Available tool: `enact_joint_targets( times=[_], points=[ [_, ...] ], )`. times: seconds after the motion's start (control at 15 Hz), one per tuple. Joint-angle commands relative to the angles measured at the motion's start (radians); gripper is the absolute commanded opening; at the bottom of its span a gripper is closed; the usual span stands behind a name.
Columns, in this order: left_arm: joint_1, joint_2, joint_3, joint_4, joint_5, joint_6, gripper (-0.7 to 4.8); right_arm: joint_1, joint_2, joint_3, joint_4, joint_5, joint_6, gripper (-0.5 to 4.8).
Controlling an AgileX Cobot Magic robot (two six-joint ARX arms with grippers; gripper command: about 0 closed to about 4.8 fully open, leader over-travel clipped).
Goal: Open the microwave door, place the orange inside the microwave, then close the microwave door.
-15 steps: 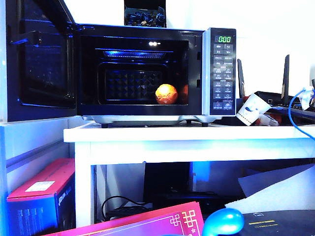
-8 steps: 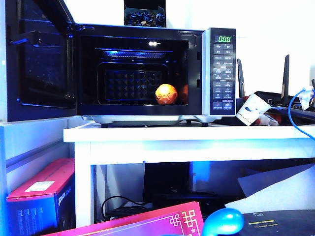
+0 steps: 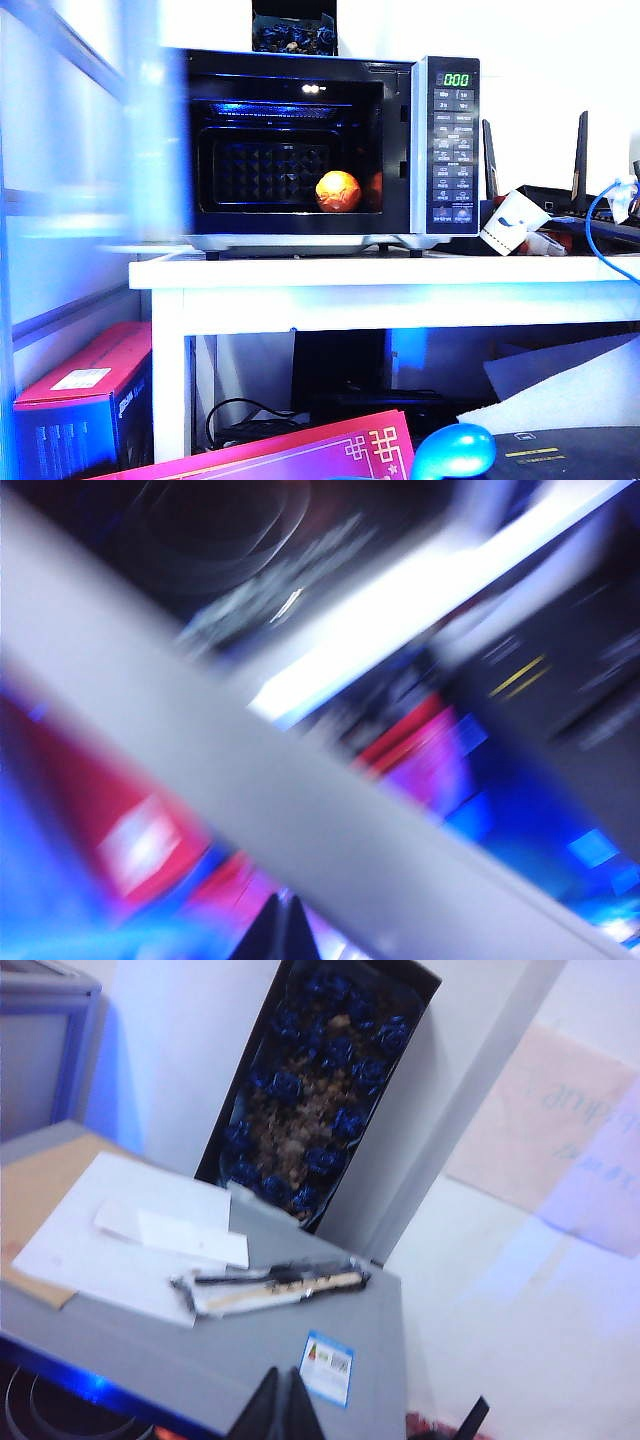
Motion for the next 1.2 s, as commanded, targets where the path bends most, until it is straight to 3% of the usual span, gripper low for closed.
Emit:
enact_joint_targets(
  times=[0.07, 0.6, 1.0, 1.2],
  points=[
    [-0.002, 0.019, 0.003, 0.042, 0.118, 0.005, -0.06, 0.002, -0.021, 0.005, 0.075, -0.002, 0.029, -0.05],
    [-0.003, 0.118, 0.003, 0.131, 0.383, 0.03, -0.06, 0.002, -0.038, 0.005, 0.132, -0.002, 0.029, -0.05],
    [-0.047, 0.182, 0.003, 0.362, 0.387, 0.03, -0.06, 0.002, -0.038, 0.005, 0.14, -0.002, 0.029, -0.05],
    [-0.143, 0.233, 0.003, 0.512, 0.303, 0.028, -0.06, 0.002, -0.038, 0.005, 0.142, -0.006, 0.029, -0.05]
  ],
)
